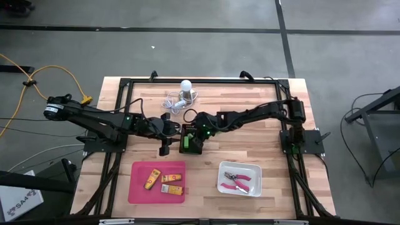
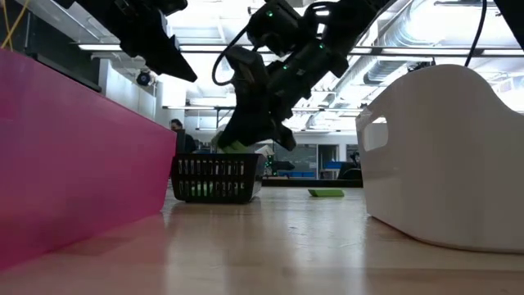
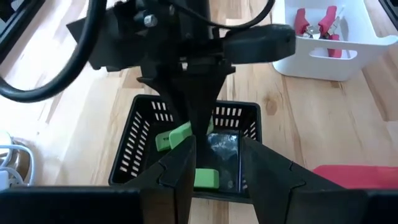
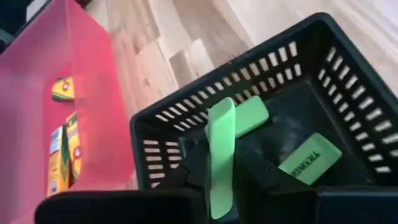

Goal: Pick & Place School Supplies
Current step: Put the green eraser into the black bin

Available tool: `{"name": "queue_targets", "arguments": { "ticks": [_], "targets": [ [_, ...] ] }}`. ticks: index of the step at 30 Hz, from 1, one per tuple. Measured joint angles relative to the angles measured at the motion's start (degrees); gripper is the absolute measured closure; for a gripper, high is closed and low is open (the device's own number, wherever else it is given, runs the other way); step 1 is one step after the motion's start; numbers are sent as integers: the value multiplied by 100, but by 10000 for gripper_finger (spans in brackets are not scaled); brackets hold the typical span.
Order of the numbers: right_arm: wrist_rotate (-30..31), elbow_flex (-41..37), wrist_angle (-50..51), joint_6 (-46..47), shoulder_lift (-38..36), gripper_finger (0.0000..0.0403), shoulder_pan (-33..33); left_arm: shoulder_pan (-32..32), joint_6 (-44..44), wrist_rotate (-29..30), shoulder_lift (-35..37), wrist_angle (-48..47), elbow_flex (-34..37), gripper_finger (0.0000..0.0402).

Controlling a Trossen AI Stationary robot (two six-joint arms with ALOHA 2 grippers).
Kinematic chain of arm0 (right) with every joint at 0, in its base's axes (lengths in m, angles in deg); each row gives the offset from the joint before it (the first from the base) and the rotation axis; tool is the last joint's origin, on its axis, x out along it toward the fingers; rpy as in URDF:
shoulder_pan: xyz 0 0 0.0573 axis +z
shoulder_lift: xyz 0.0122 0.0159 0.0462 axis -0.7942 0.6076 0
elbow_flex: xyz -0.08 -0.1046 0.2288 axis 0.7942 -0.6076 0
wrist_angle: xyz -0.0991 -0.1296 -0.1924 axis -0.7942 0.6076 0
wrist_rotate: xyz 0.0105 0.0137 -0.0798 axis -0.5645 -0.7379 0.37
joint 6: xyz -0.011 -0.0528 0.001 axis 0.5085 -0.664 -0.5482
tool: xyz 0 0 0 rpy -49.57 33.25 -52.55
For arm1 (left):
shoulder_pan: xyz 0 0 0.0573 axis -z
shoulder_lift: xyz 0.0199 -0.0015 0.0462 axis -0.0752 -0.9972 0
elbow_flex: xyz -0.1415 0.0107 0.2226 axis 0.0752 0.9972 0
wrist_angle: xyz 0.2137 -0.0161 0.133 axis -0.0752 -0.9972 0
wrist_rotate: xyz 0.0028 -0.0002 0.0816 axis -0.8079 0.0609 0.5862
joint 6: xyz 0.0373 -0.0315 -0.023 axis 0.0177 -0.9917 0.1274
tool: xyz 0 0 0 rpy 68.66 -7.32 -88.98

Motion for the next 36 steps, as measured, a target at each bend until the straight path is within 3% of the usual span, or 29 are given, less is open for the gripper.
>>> {"name": "queue_targets", "arguments": {
  "ticks": [8,18,23,28,36],
  "targets": [
    [-20,2,-74,-133,-5,362,15,2,0,0,0,-11,0,277],
    [-21,2,-74,-124,-7,310,26,2,0,0,0,-28,0,277],
    [-47,1,-115,-108,-7,302,25,0,0,0,0,-29,0,277],
    [-547,6,-331,-145,-84,306,-136,0,0,0,0,-31,0,277],
    [-1069,-1,268,-556,-378,307,-591,0,-4,-2,0,-45,-2,277]
  ]
}}
